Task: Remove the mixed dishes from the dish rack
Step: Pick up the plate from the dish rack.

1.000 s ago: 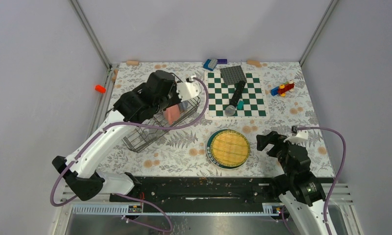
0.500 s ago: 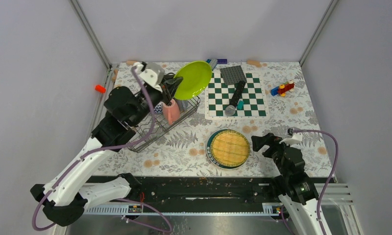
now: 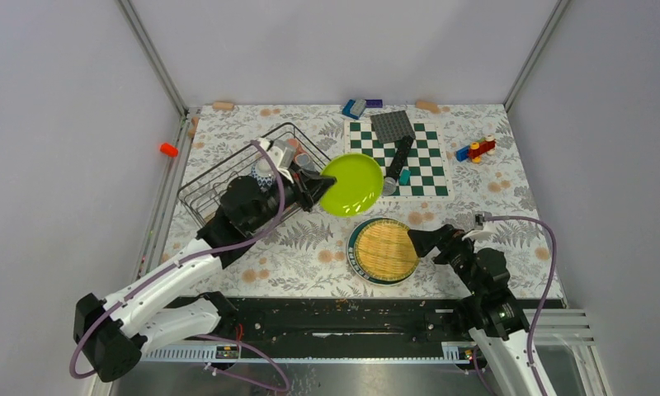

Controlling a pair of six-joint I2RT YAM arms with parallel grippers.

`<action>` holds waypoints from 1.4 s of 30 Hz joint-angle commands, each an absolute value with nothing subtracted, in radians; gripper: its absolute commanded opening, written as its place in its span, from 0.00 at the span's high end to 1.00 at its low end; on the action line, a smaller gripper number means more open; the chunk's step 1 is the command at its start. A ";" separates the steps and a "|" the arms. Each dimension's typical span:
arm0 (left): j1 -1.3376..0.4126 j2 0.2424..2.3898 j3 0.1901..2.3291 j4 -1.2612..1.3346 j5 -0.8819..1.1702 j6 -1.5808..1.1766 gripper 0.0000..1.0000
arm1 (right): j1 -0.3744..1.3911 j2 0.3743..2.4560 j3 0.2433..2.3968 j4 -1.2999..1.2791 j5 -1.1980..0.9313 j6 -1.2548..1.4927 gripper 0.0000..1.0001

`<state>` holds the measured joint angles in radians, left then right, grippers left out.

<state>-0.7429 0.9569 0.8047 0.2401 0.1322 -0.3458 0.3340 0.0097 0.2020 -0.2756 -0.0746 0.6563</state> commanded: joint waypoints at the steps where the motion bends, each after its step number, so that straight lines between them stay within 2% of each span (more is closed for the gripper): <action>1: -0.744 1.000 0.758 0.368 0.313 -0.440 1.00 | 0.339 0.054 0.183 -0.103 -0.216 0.694 0.00; 12: -0.745 1.185 0.691 0.384 0.535 -0.459 1.00 | 0.341 0.386 0.151 0.263 -0.507 0.758 0.01; 19: -0.743 1.293 0.724 0.350 0.650 -0.449 1.00 | 0.341 0.524 0.147 0.412 -0.581 0.788 0.09; 22: -0.744 1.326 0.727 0.373 0.702 -0.463 1.00 | 0.341 0.541 0.144 0.429 -0.583 0.788 0.20; 27: -0.743 1.358 0.746 0.365 0.715 -0.468 1.00 | 0.341 0.545 0.144 0.431 -0.589 0.782 0.45; 29: -0.745 1.367 0.751 0.366 0.732 -0.469 1.00 | 0.341 0.547 0.147 0.420 -0.592 0.777 0.50; 35: -0.745 1.374 0.763 0.371 0.765 -0.465 1.00 | 0.341 0.575 0.152 0.415 -0.629 0.770 0.57; 40: -0.745 1.377 0.778 0.353 0.766 -0.454 1.00 | 0.341 0.587 0.155 0.438 -0.674 0.770 0.79; 42: -0.745 1.377 0.793 0.314 0.760 -0.436 0.90 | 0.341 0.580 0.153 0.441 -0.682 0.773 0.90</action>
<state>-0.7425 1.3777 0.7174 0.2790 0.7151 -0.4679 0.3340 0.5835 0.1440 0.3882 -0.6357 0.7696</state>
